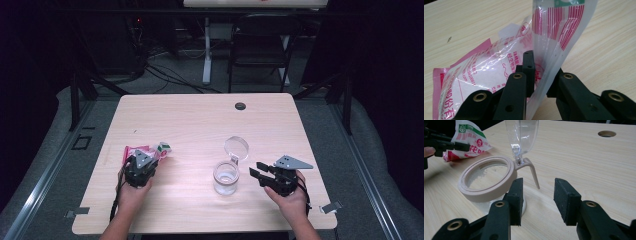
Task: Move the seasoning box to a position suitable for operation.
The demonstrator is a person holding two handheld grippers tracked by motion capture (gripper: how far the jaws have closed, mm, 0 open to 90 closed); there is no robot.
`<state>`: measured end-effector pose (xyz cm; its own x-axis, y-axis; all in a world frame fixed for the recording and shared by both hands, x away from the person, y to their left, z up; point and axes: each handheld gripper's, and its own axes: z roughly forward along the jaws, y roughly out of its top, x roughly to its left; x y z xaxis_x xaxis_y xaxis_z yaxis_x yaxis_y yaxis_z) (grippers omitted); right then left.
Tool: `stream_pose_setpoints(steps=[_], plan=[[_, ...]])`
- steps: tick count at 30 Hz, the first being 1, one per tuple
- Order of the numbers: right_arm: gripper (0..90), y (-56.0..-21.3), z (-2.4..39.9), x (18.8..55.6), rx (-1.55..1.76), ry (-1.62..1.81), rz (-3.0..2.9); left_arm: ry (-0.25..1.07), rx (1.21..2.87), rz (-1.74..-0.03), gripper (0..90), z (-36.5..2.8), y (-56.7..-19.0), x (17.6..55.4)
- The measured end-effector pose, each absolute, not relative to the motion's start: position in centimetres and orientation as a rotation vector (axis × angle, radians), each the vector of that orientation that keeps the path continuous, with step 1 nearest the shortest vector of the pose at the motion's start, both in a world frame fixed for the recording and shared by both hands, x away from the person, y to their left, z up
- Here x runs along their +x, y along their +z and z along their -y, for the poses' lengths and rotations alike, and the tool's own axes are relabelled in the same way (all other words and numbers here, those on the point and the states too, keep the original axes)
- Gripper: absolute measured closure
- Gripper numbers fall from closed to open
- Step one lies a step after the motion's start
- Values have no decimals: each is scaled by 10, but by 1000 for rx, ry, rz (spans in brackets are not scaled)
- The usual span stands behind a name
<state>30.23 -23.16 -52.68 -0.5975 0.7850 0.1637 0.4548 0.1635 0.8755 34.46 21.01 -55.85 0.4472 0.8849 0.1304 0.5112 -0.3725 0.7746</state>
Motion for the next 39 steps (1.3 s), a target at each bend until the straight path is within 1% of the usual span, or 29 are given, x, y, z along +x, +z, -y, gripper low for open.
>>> stream_pose_setpoints(steps=[12, 18, 24, 31, 39], plan=[[592, -527, 232, 302, 1183, 1417, -2115, 736, 1976, -1182, 862, -223, -542, 336], [591, -527, 232, 303, 1188, 1420, -2112, 784, 1927, -1197, 885, -238, -531, 327], [591, -527, 231, 303, 1192, 1418, -2115, 755, 1890, -1212, 894, -247, -528, 325], [590, -528, 230, 304, 1187, 1420, -2116, 749, 1896, -1217, 895, -248, -526, 325], [590, -527, 231, 303, 1192, 1421, -2107, 738, 1853, -1249, 896, -257, -519, 324]])
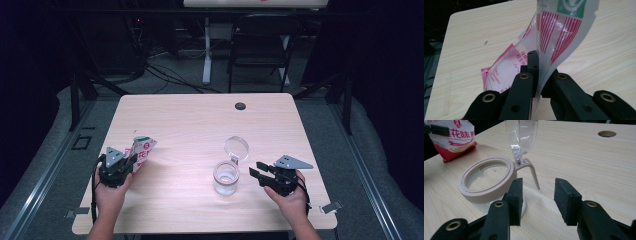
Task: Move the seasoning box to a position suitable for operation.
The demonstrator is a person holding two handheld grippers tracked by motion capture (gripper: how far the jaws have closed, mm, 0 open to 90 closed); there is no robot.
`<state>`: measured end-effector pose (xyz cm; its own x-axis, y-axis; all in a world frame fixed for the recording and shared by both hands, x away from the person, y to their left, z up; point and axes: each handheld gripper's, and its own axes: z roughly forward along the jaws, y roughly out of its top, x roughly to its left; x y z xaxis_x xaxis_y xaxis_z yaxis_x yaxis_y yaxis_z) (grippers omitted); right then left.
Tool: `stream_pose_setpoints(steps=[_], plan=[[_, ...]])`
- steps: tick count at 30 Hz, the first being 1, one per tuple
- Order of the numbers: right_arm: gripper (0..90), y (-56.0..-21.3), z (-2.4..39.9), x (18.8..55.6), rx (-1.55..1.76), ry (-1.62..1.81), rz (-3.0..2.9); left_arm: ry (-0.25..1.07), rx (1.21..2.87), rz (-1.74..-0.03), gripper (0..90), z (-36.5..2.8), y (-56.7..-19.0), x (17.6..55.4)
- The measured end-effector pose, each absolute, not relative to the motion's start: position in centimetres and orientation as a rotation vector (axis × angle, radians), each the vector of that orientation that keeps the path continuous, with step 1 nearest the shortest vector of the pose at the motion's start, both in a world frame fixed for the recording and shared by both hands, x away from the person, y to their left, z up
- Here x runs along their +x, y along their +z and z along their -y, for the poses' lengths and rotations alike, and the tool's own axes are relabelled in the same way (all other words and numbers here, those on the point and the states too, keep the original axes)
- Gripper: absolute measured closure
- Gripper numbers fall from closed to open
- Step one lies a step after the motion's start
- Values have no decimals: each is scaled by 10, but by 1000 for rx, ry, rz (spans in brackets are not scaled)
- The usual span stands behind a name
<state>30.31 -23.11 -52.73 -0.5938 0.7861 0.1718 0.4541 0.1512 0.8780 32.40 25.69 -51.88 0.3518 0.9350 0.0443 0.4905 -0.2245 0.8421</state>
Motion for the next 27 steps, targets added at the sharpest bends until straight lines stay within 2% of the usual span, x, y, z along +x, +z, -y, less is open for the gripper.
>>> stream_pose_setpoints(steps=[15, 20, 27], plan=[[590, -527, 232, 303, 1190, 1422, -2106, 747, 1852, -1265, 899, -265, -510, 327], [590, -526, 233, 303, 1199, 1433, -2094, 805, 1947, -1231, 900, -264, -497, 333], [590, -527, 233, 304, 1196, 1418, -2107, 812, 1955, -1240, 900, -272, -476, 343]])
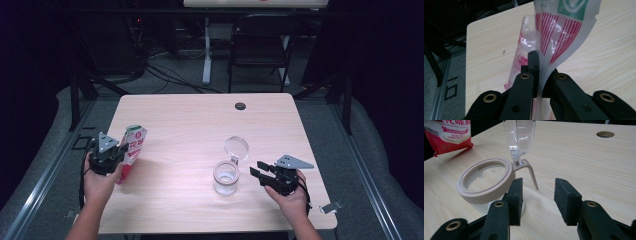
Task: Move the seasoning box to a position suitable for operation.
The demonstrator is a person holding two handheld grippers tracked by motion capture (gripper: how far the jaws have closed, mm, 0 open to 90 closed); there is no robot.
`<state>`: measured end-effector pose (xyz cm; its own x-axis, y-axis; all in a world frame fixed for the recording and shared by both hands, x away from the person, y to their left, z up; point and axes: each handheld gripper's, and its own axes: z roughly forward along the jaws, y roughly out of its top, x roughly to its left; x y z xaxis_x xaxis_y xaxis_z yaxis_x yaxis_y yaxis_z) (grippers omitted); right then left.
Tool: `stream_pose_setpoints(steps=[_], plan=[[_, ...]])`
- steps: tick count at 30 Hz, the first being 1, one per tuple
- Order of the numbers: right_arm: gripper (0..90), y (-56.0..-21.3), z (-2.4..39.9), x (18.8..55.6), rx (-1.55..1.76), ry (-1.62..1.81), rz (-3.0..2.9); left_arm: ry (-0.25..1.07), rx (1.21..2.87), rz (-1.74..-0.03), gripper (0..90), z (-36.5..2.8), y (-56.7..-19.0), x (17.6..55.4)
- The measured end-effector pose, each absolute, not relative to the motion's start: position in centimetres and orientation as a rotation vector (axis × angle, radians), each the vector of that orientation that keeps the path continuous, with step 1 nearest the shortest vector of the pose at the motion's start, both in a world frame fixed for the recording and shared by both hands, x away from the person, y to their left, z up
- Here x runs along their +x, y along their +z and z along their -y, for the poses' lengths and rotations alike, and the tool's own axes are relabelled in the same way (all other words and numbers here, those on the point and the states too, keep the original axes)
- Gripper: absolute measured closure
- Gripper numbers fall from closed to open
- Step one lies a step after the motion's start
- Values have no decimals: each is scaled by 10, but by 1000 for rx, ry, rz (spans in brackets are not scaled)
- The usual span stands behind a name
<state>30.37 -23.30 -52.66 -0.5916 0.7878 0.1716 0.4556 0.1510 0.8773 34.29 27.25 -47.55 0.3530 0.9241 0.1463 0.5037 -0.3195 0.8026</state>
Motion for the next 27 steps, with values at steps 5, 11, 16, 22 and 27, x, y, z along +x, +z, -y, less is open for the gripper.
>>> stream_pose_setpoints(steps=[5, 11, 16, 22, 27], plan=[[590, -527, 233, 304, 1197, 1420, -2103, 839, 1968, -1253, 900, -277, -462, 348], [590, -527, 235, 304, 1204, 1428, -2094, 811, 1931, -1259, 900, -283, -447, 350], [590, -527, 235, 304, 1202, 1425, -2097, 780, 1935, -1197, 900, -273, -435, 347], [590, -527, 235, 304, 1203, 1426, -2094, 708, 1945, -1130, 900, -251, -430, 346], [589, -527, 235, 304, 1203, 1428, -2094, 638, 1979, -1044, 900, -224, -430, 345]])
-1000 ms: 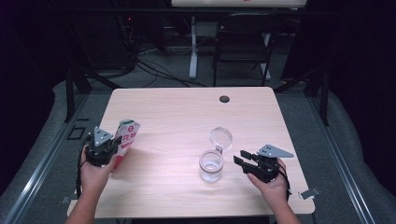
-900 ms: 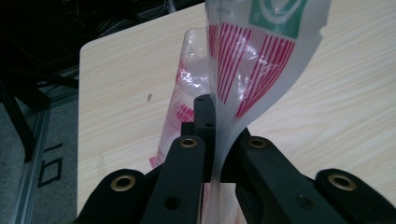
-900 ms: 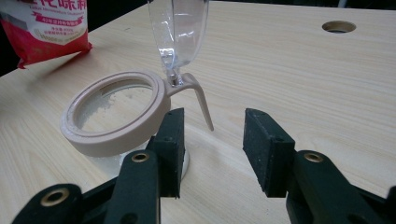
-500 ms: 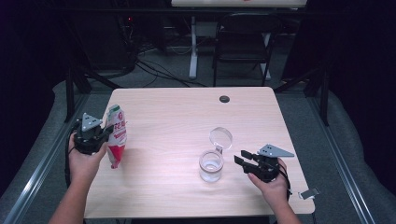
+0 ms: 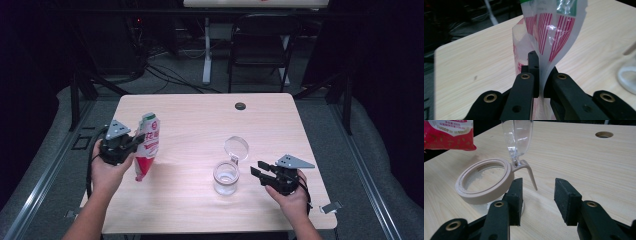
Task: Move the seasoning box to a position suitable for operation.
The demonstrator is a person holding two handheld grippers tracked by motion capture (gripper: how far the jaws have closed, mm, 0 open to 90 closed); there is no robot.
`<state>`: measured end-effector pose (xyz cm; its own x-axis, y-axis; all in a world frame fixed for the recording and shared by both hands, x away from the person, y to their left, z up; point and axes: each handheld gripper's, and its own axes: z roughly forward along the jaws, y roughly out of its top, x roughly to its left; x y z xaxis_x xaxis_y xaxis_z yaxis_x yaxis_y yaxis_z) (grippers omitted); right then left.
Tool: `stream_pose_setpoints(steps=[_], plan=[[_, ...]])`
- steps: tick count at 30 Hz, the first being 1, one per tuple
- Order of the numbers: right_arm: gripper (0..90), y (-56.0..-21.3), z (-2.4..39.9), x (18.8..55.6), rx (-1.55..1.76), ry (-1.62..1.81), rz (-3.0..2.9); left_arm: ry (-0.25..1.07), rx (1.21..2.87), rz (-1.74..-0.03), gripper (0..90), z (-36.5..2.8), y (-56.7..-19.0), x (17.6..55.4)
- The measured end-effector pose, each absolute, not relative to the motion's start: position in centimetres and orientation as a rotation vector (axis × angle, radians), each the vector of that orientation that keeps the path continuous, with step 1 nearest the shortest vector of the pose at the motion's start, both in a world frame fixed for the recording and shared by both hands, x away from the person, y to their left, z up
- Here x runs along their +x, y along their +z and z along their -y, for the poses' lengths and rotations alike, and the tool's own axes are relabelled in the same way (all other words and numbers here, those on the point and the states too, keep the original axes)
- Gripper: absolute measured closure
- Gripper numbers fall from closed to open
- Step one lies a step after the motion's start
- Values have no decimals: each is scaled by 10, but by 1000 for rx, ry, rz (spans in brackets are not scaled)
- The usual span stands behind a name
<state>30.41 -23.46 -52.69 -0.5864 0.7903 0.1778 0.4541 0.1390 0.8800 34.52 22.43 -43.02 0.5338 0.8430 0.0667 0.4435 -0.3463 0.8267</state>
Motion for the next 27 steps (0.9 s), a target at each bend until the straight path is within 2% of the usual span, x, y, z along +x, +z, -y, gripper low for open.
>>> stream_pose_setpoints(steps=[15, 27], plan=[[587, -527, 237, 305, 1208, 1434, -2090, 477, 2034, -877, 900, -147, -438, 345], [586, -528, 239, 306, 1212, 1426, -2094, 414, 2045, -766, 900, -118, -442, 339]])
